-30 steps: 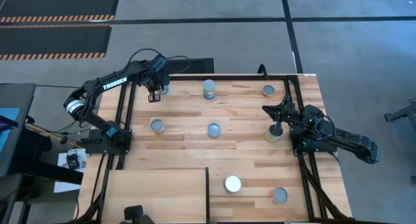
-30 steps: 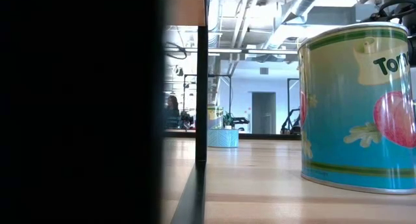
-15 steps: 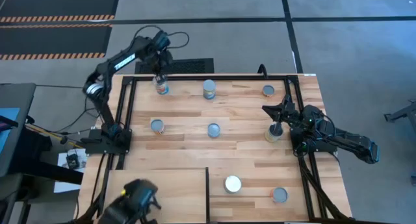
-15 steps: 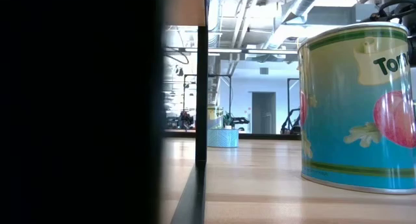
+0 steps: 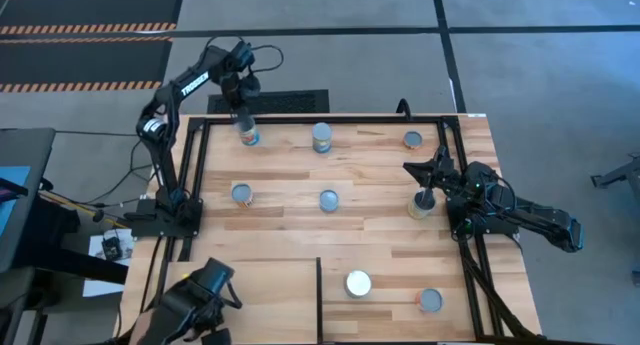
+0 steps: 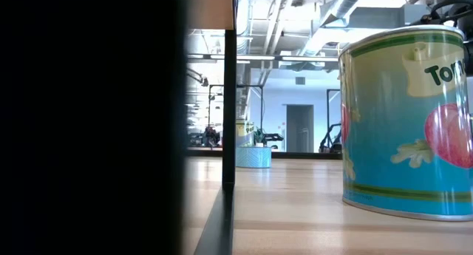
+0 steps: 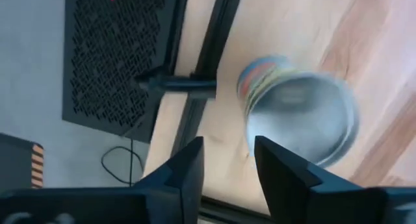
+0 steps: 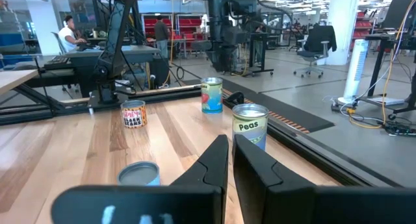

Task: Pick and place cans onto a shelf
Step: Put the canned tomatoes on the shelf

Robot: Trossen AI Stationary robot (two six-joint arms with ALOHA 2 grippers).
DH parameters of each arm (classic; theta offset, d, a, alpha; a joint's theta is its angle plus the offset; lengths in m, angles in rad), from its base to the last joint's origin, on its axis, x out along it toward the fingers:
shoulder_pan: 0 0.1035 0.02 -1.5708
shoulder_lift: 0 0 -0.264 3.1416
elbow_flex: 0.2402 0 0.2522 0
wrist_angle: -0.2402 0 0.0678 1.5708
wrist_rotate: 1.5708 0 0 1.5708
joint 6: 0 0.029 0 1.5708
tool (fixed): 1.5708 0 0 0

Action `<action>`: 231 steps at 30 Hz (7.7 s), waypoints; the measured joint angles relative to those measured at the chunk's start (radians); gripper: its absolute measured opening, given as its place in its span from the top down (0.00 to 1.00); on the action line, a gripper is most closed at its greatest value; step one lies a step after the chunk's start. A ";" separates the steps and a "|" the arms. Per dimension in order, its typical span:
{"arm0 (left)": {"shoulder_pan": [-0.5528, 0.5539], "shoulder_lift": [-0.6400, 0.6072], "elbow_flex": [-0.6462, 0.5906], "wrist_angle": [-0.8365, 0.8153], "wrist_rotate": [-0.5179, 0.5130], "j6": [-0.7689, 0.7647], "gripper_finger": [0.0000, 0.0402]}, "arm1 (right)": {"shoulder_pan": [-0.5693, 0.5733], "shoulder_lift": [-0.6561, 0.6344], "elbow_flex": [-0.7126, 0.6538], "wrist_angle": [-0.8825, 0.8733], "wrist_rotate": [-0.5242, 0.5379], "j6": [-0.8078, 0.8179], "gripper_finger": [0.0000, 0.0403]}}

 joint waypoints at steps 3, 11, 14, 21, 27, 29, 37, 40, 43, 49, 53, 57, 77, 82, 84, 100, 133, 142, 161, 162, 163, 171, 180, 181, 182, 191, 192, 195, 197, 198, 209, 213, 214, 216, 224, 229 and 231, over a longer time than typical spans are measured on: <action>0.012 0.001 -0.004 0.019 0.032 0.000 0.69 | 0.000 0.000 0.000 0.000 0.000 0.000 0.88; 0.014 0.001 -0.004 0.015 0.058 -0.019 0.73 | 0.000 0.000 0.000 0.000 0.000 0.000 0.88; 0.014 0.001 -0.004 0.018 0.059 -0.021 0.74 | 0.000 0.000 0.000 0.000 0.000 0.000 0.88; 0.013 0.021 -0.004 0.008 0.053 -0.053 0.75 | 0.000 0.000 0.000 -0.001 0.000 0.000 0.88; 0.002 0.032 -0.005 0.026 -0.020 -0.047 0.74 | 0.000 0.000 0.000 -0.002 0.000 0.000 0.88; 0.001 0.034 -0.005 0.028 -0.019 -0.043 0.73 | 0.000 0.000 0.000 -0.002 0.000 0.000 0.88; -0.014 0.034 -0.005 0.015 -0.018 -0.070 0.69 | 0.000 0.000 0.000 -0.002 0.000 0.000 0.88; -0.023 0.034 -0.005 0.000 -0.003 -0.094 0.72 | 0.000 0.000 0.000 -0.002 0.000 0.000 0.88; -0.036 0.033 0.017 -0.022 -0.003 -0.103 0.80 | 0.000 0.000 0.000 -0.002 0.000 0.000 0.88; -0.068 0.001 0.030 -0.033 0.018 -0.130 0.98 | 0.000 0.000 0.000 -0.002 0.000 0.000 0.88; -0.110 0.002 -0.004 -0.041 -0.044 -0.163 1.00 | 0.000 0.000 0.000 -0.002 0.000 0.000 0.88; -0.163 0.002 -0.034 -0.044 -0.126 -0.176 1.00 | 0.000 0.000 0.000 -0.002 0.000 0.000 0.88; -0.239 0.055 -0.033 -0.085 -0.272 -0.194 1.00 | 0.000 0.000 0.000 -0.003 0.000 0.000 0.88; -0.244 0.050 -0.028 -0.109 -0.238 -0.187 1.00 | 0.000 0.000 0.000 -0.002 0.000 0.000 0.88; -0.249 0.052 -0.029 -0.127 -0.227 -0.180 1.00 | 0.000 0.000 0.000 -0.003 0.000 0.000 0.88; -0.271 0.046 -0.034 -0.169 -0.336 -0.169 1.00 | 0.000 0.000 0.000 -0.002 0.000 0.000 0.88; -0.050 -0.126 0.010 -0.109 -0.154 -0.423 1.00 | 0.000 0.000 0.000 -0.003 0.000 0.000 0.88; 0.032 0.234 0.408 -0.211 -0.095 -0.423 1.00 | 0.000 0.000 0.000 -0.003 0.000 0.000 0.88; -0.017 0.324 0.412 -0.291 0.022 -0.479 1.00 | 0.000 0.000 0.000 -0.001 0.000 0.000 0.88; -0.024 0.324 0.412 -0.291 0.014 -0.479 1.00 | 0.000 0.000 0.000 -0.001 0.000 0.000 0.88; -0.031 0.324 0.412 -0.291 0.007 -0.480 1.00 | 0.000 0.000 0.000 0.000 0.000 0.000 0.88; -0.080 0.324 0.411 -0.291 0.006 -0.518 1.00 | 0.000 0.000 0.000 0.000 0.000 0.000 0.88; -0.158 0.324 0.411 -0.291 -0.027 -0.523 1.00 | 0.000 0.000 0.000 0.001 0.000 0.000 0.88; -0.159 0.324 0.411 -0.291 -0.035 -0.523 1.00 | 0.000 0.000 0.000 0.001 0.000 0.000 0.88; -0.157 0.324 0.411 -0.291 -0.046 -0.529 1.00 | 0.000 0.000 0.000 0.001 0.000 0.000 0.88; -0.124 0.192 0.226 -0.292 -0.096 -0.506 1.00 | 0.000 0.000 0.000 0.001 0.000 0.000 0.88; -0.118 0.175 0.183 -0.289 -0.099 -0.499 1.00 | 0.000 0.000 0.000 0.002 0.000 0.000 0.88; -0.106 0.136 0.071 -0.298 -0.124 -0.473 1.00 | 0.000 0.000 0.000 0.002 0.000 0.000 0.88; -0.105 0.101 0.041 -0.286 -0.142 -0.459 1.00 | 0.000 0.000 0.000 0.002 0.000 0.000 0.88; -0.105 0.085 0.030 -0.294 -0.135 -0.458 1.00 | 0.000 0.000 0.000 0.002 0.000 0.000 0.88; -0.132 0.077 0.015 -0.291 -0.171 -0.410 1.00 | 0.000 0.000 0.000 0.000 0.000 0.000 0.88; -0.126 0.080 0.001 -0.292 -0.130 -0.409 1.00 | 0.000 0.000 0.000 0.000 0.000 0.000 0.88; -0.130 0.082 -0.001 -0.294 -0.135 -0.408 1.00 | 0.000 0.000 0.000 0.000 0.000 0.000 0.88; -0.133 0.082 -0.002 -0.289 -0.134 -0.408 1.00 | 0.000 0.000 0.000 0.000 0.000 0.000 0.88; -0.159 0.082 -0.002 -0.290 -0.223 -0.400 1.00 | 0.000 0.000 0.000 -0.001 0.000 0.000 0.88; -0.163 0.082 -0.016 -0.291 -0.227 -0.402 1.00 | 0.000 0.000 0.000 -0.002 0.000 0.000 0.88; -0.162 0.082 -0.019 -0.290 -0.228 -0.409 1.00 | 0.000 0.000 0.000 -0.002 0.000 0.000 0.88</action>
